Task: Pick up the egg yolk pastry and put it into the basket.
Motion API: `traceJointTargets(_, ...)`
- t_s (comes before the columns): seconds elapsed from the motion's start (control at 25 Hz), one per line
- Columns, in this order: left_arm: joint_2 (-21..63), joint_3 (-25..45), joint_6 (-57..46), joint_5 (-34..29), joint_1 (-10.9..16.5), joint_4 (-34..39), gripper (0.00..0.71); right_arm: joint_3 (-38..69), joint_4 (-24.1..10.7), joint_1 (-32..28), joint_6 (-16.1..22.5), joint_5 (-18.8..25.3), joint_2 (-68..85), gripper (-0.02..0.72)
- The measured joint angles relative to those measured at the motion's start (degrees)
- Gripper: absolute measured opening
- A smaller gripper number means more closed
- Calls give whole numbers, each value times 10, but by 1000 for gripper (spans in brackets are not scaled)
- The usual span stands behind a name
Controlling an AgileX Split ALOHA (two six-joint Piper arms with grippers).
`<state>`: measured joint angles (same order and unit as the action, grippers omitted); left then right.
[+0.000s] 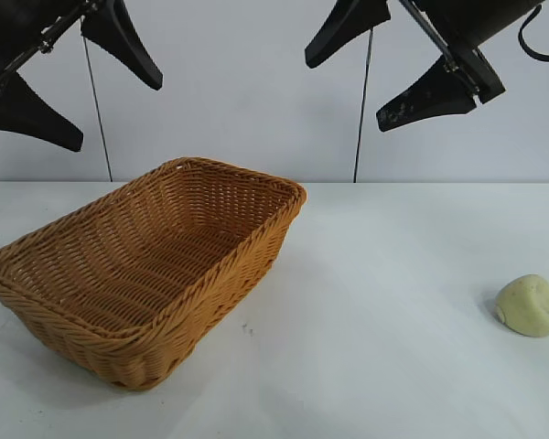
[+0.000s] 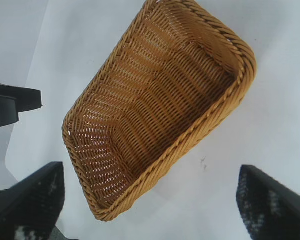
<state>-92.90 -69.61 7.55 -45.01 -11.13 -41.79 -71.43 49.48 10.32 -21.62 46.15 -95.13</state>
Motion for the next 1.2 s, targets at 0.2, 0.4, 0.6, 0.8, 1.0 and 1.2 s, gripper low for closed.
traceJointTargets(0.2, 0, 0, 0, 0, 0, 0, 696, 0, 0, 0, 0, 0, 0, 642)
traceJointTargets(0.4, 0, 0, 0, 0, 0, 0, 696, 0, -1, 0, 0, 0, 0, 642)
traceJointTargets(0.6, 0, 0, 0, 0, 0, 0, 696, 0, -1, 0, 0, 0, 0, 642)
traceJointTargets(0.8, 0, 0, 0, 0, 0, 0, 696, 0, -1, 0, 0, 0, 0, 642)
traceJointTargets(1.0, 0, 0, 0, 0, 0, 0, 696, 0, -1, 0, 0, 0, 0, 642)
traceJointTargets(1.2, 0, 0, 0, 10, 0, -1, 696, 0, -1, 0, 0, 0, 0, 642)
